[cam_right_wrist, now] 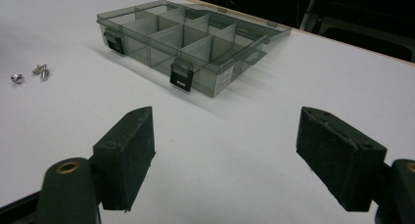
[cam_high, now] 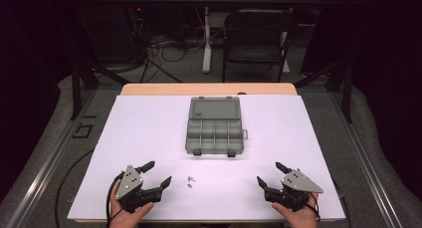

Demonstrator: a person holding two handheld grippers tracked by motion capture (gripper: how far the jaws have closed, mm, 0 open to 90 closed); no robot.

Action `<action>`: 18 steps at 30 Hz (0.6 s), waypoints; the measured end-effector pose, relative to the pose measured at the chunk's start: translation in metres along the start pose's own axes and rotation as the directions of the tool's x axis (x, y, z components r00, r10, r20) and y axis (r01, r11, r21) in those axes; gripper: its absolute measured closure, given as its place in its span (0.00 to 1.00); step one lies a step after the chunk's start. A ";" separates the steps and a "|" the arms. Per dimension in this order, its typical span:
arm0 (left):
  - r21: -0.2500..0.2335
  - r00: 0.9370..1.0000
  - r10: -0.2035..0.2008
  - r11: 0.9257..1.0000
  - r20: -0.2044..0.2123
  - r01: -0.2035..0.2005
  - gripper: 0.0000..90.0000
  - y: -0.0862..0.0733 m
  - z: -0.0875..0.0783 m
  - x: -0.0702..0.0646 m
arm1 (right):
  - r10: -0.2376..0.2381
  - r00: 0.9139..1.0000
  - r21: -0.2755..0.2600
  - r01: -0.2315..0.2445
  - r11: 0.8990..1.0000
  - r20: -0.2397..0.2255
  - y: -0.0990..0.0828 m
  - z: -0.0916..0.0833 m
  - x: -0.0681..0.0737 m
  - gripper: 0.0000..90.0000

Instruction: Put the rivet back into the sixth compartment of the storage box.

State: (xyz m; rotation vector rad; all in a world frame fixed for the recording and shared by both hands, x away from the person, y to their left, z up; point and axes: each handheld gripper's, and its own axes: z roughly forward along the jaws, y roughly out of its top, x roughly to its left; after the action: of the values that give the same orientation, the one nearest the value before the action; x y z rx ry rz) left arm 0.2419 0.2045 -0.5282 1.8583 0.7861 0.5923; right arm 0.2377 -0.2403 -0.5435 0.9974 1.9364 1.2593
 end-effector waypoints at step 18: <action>-0.010 1.000 -0.002 1.000 0.015 0.002 0.33 0.000 -0.002 0.000 | -0.005 1.000 -0.027 0.006 1.000 0.029 0.004 0.002 0.000 0.26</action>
State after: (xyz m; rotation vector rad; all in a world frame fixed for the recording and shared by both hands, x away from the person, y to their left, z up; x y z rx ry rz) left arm 0.2400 0.2059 -0.5274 1.8506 0.7742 0.5792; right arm 0.2402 -0.2386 -0.5407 0.9910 1.8943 1.2577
